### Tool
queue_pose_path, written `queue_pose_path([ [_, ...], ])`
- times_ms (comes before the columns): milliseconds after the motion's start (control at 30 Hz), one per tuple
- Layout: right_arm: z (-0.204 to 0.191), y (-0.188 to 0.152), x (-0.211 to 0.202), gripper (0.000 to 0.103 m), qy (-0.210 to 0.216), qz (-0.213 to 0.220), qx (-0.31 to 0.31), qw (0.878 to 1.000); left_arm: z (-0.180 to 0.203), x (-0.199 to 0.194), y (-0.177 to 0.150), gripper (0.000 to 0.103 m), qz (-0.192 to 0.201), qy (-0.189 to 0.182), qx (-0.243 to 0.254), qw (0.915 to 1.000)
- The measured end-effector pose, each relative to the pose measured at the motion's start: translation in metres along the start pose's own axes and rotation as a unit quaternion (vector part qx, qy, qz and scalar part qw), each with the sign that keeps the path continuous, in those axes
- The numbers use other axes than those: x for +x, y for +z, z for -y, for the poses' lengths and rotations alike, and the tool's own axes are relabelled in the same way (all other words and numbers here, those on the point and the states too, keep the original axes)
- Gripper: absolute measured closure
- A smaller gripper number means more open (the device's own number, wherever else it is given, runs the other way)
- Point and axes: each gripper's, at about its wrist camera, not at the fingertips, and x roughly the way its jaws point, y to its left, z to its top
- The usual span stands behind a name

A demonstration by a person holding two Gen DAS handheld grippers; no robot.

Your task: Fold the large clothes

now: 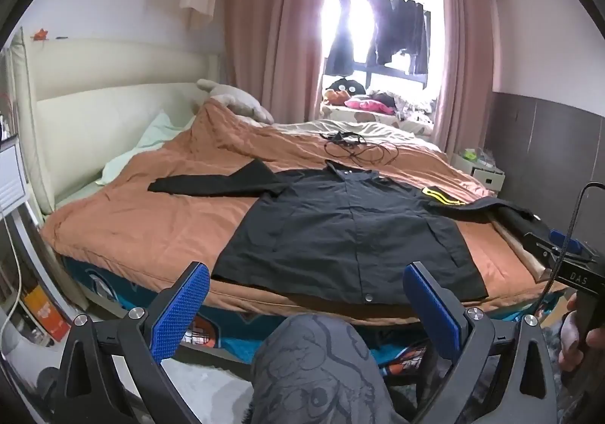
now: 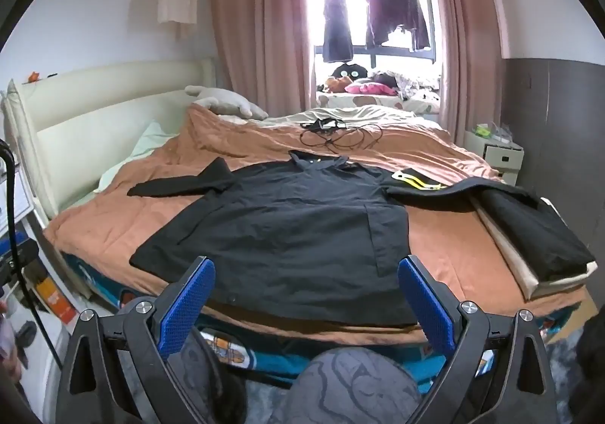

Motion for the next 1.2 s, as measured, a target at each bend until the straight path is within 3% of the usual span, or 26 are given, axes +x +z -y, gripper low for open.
queue_pose_path([
  [600,0.005,0.001,-0.020,0.006,-0.002,-0.004,0.019,1.000,-0.009,-0.019,-0.007,0.000,0.025,-0.024,-0.014,0.9993],
  [1200,0.017,-0.003,-0.033,0.006,-0.006,0.002,0.038,0.999,-0.009,-0.027,-0.010,0.000,0.029,-0.019,-0.023,0.9991],
])
